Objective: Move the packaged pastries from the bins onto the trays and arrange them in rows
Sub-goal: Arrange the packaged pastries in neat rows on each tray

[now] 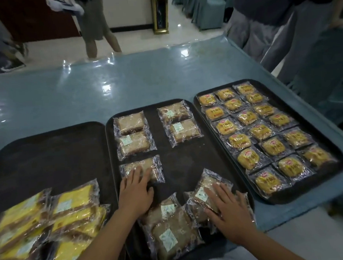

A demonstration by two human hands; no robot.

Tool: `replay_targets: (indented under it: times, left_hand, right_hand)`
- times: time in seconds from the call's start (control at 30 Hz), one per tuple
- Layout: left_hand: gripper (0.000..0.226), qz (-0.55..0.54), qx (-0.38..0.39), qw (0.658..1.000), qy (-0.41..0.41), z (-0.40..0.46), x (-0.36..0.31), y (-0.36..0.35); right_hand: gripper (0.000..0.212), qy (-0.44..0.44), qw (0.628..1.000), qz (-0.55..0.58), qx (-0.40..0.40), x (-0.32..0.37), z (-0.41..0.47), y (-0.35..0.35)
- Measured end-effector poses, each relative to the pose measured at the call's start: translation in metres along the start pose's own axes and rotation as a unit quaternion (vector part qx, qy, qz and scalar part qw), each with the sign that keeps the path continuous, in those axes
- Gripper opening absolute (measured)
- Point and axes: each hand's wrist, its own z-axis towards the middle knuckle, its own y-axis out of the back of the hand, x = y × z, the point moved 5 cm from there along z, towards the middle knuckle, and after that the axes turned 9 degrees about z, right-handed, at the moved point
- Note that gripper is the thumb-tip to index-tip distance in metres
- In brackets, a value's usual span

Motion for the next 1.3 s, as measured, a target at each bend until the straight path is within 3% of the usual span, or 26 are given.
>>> replay_targets:
  times: [0.33,0.47,0.5,0.57,0.67,0.97,1.1,1.17,1.3]
  left_hand:
    - [0.073,-0.028,0.000,0.999,-0.022,0.015,0.011,0.013]
    - [0.061,-0.191,-0.088,0.975,-0.070,-0.002,0.003,0.033]
    - [0.055,-0.254,-0.075,0.961,-0.086,-0.011,0.000,0.034]
    - [0.049,-0.328,0.025,0.938,-0.111,-0.030,-0.005,0.023]
    - [0.046,-0.282,0.134,0.935,-0.168,-0.055,-0.006,-0.018]
    - [0.051,-0.262,0.109,0.937,-0.205,-0.072,0.002,-0.040]
    - [0.071,-0.217,0.122,0.944,-0.216,-0.070,0.000,-0.037]
    - [0.081,-0.185,0.115,0.951,-0.220,-0.071,-0.002,-0.038]
    - [0.084,-0.158,0.100,0.956,-0.225,-0.077,-0.007,-0.037]
  right_hand:
    - [0.084,-0.044,0.998,-0.016,-0.050,0.004,-0.002,-0.010]
    - [0.081,-0.055,0.996,-0.011,-0.073,0.007,-0.004,-0.012]
    - [0.080,-0.060,0.995,-0.013,-0.075,0.007,-0.004,-0.012]
    - [0.080,-0.070,0.994,-0.017,-0.078,0.009,-0.005,-0.013]
    - [0.082,-0.086,0.992,-0.021,-0.086,0.013,-0.005,-0.014]
    - [0.082,-0.105,0.992,0.011,-0.074,0.021,-0.003,-0.009]
    - [0.073,-0.068,0.991,0.083,-0.079,0.014,0.001,0.009]
    - [0.064,-0.041,0.995,0.054,-0.072,0.008,0.000,0.015]
    - [0.075,-0.025,1.000,0.006,-0.017,0.002,-0.004,0.015]
